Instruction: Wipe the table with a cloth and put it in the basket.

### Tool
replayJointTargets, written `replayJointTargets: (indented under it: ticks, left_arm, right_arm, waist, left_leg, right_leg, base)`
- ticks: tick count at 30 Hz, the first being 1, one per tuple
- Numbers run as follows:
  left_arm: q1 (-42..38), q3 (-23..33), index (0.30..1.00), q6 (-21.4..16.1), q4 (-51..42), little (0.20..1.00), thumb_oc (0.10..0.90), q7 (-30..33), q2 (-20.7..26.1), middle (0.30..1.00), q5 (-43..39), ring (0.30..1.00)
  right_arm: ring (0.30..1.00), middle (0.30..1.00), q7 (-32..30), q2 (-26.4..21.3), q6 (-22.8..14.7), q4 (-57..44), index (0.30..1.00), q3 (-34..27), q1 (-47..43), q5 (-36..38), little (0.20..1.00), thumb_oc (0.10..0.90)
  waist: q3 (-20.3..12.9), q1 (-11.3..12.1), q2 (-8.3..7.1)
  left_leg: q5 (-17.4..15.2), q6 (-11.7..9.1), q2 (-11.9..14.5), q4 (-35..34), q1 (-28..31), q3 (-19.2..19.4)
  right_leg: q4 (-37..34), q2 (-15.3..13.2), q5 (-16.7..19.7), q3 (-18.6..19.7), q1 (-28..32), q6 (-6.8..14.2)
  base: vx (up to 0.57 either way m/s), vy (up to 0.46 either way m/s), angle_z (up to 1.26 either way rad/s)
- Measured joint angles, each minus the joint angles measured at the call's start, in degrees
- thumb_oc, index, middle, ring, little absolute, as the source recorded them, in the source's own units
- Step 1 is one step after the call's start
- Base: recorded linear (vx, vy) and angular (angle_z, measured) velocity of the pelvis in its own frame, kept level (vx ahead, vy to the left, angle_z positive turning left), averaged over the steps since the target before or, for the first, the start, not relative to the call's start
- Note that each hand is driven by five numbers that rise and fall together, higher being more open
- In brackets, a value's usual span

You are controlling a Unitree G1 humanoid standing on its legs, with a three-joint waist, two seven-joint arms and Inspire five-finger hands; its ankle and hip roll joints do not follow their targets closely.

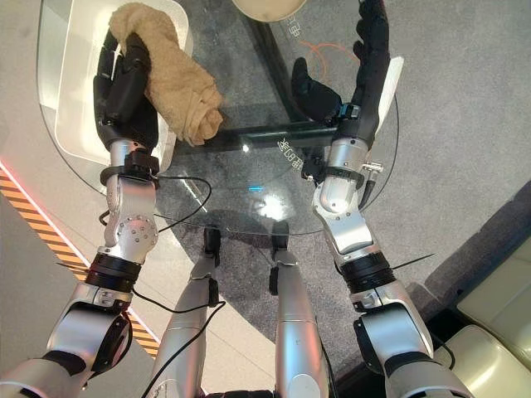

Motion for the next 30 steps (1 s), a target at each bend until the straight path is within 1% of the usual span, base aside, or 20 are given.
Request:
replayJointTargets:
  ticks: [2, 5, 9, 11, 16, 20, 22, 24, 28, 30]
  left_arm:
    - [-0.10, 0.00, 0.300, -0.85, 0.79, 0.200, 0.100, 0.16, 1.15, 0.300, 0.20, 0.300]
    - [-0.89, 0.01, 0.300, -2.06, 3.04, 0.200, 0.100, 1.95, 2.45, 0.300, 1.52, 0.300]
    - [-2.39, 0.03, 0.300, -2.53, 6.73, 0.200, 0.100, 4.09, 4.17, 0.300, 3.04, 0.300]
    - [-2.47, 0.02, 0.300, -3.56, 7.58, 0.200, 0.100, 5.02, 5.16, 0.300, 3.86, 0.300]
    - [-4.31, -0.02, 0.300, -5.05, 9.47, 0.200, 0.100, 7.74, 6.64, 0.300, 4.75, 0.300]
    - [-7.94, -0.58, 0.300, -5.76, 13.34, 0.200, 0.100, 10.24, 8.55, 0.300, 4.74, 0.300]
    - [-8.88, -0.64, 0.300, -5.79, 13.87, 0.200, 0.100, 11.49, 9.49, 0.300, 4.74, 0.300]
    - [-10.10, -2.33, 0.300, -5.79, 15.15, 0.200, 0.100, 12.46, 11.29, 0.300, 4.75, 0.300]
    - [-12.20, -2.95, 0.300, -5.81, 19.24, 0.200, 0.100, 13.14, 12.90, 0.300, 5.52, 0.300]
    - [-13.55, -4.95, 0.300, -5.78, 22.02, 0.200, 0.100, 14.77, 14.12, 0.300, 6.71, 0.300]
  right_arm:
    - [0.900, 0.900, -1.52, -0.17, 0.00, 2.38, 0.900, -0.46, -0.01, 0.37, 0.900, 0.800]
    - [0.900, 0.900, -3.71, -0.54, 0.03, 6.55, 0.900, -1.01, 0.02, 2.59, 0.900, 0.800]
    - [0.900, 0.900, -6.07, -1.62, -0.05, 13.32, 0.900, -1.33, 0.00, 5.69, 0.900, 0.800]
    - [0.900, 0.900, -7.19, -1.77, -0.17, 16.40, 0.900, -1.41, -0.04, 7.48, 0.900, 0.800]
    - [0.900, 0.900, -9.01, -1.84, -2.90, 24.91, 0.900, -1.48, -0.17, 11.86, 0.900, 0.800]
    - [0.900, 0.900, -9.58, -2.15, -5.42, 31.31, 0.900, -1.70, -0.58, 14.08, 0.900, 0.800]
    - [0.900, 0.900, -9.69, -2.54, -5.64, 33.52, 0.900, -1.86, -0.62, 15.59, 0.900, 0.800]
    - [0.900, 0.900, -9.65, -3.36, -6.52, 37.22, 0.900, -2.15, -0.74, 16.23, 0.900, 0.800]
    - [0.900, 0.900, -9.28, -4.13, -8.08, 41.91, 0.900, -2.82, -1.08, 17.93, 0.900, 0.800]
    - [0.900, 0.900, -8.11, -4.16, -9.04, 46.15, 0.900, -3.84, -1.88, 20.08, 0.900, 0.800]
  waist:
    - [0.00, -0.04, 0.00]
    - [0.00, 0.02, 0.00]
    - [0.00, 0.16, 0.00]
    - [0.00, 0.12, 0.00]
    - [0.00, 0.23, 0.00]
    - [0.00, 0.12, 0.01]
    - [0.00, 0.07, 0.01]
    - [0.00, 0.15, 0.01]
    - [0.00, 0.04, 0.01]
    - [0.00, 0.05, 0.01]
  left_leg:
    - [0.00, 0.00, 0.01, -0.19, 0.01, 0.05]
    - [0.00, 0.00, 0.02, -0.34, -0.02, 0.17]
    - [-0.04, 0.05, 0.03, -0.40, 0.00, 0.50]
    - [-0.07, 0.09, 0.02, -0.41, 0.00, 0.75]
    - [-0.08, 0.11, 0.04, -0.39, 0.06, 1.08]
    - [-0.07, 0.11, 0.10, -0.33, -0.03, 1.11]
    - [-0.07, 0.10, 0.15, -0.34, -0.08, 1.12]
    - [-0.11, 0.05, 0.24, -0.36, -0.09, 1.13]
    - [-0.12, 0.04, 0.26, -0.36, -0.10, 1.14]
    - [-0.12, 0.04, 0.29, -0.35, -0.11, 1.14]
  right_leg:
    - [-0.10, 0.01, 0.01, 0.04, -0.08, 0.00]
    - [-0.26, 0.01, 0.05, 0.11, -0.17, -0.01]
    - [-0.38, 0.01, 0.08, 0.34, -0.23, 0.03]
    - [-0.39, 0.02, 0.09, 0.59, -0.31, 0.05]
    - [-0.39, 0.08, 0.23, 0.98, -0.45, 0.12]
    - [-0.40, 0.15, 0.34, 1.02, -0.56, 0.10]
    - [-0.44, 0.21, 0.36, 1.02, -0.61, 0.08]
    - [-0.49, 0.30, 0.35, 1.02, -0.62, 0.08]
    - [-0.52, 0.31, 0.36, 1.01, -0.63, 0.07]
    - [-0.53, 0.33, 0.37, 1.01, -0.63, 0.06]
  base:
    - [0.00, 0.000, 0.00]
    - [0.00, 0.000, 0.00]
    - [0.00, 0.000, 0.00]
    - [-0.02, 0.007, -0.04]
    - [0.00, -0.005, -0.03]
    - [0.00, 0.000, 0.00]
    - [0.00, 0.000, 0.00]
    - [0.00, 0.000, 0.00]
    - [0.00, 0.000, 0.00]
    - [0.00, 0.000, 0.00]
